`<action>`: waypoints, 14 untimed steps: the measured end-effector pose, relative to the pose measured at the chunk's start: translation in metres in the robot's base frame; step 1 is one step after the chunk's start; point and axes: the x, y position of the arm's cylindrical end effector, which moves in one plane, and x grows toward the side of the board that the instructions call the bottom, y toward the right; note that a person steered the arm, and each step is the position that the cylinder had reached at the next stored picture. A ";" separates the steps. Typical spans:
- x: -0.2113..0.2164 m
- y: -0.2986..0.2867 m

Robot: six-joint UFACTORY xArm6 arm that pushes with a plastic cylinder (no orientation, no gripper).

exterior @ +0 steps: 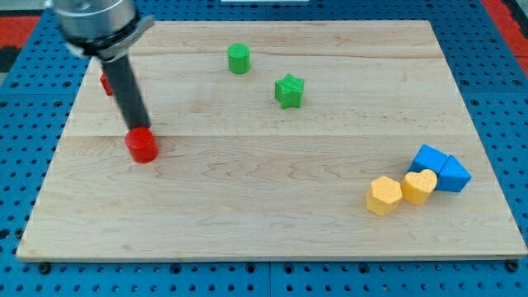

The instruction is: Form a triangle with blue blocks and green star

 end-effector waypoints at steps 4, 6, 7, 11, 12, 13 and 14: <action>-0.077 0.255; -0.023 0.336; 0.008 0.427; 0.052 0.357; 0.023 0.353; 0.013 0.351; 0.013 0.351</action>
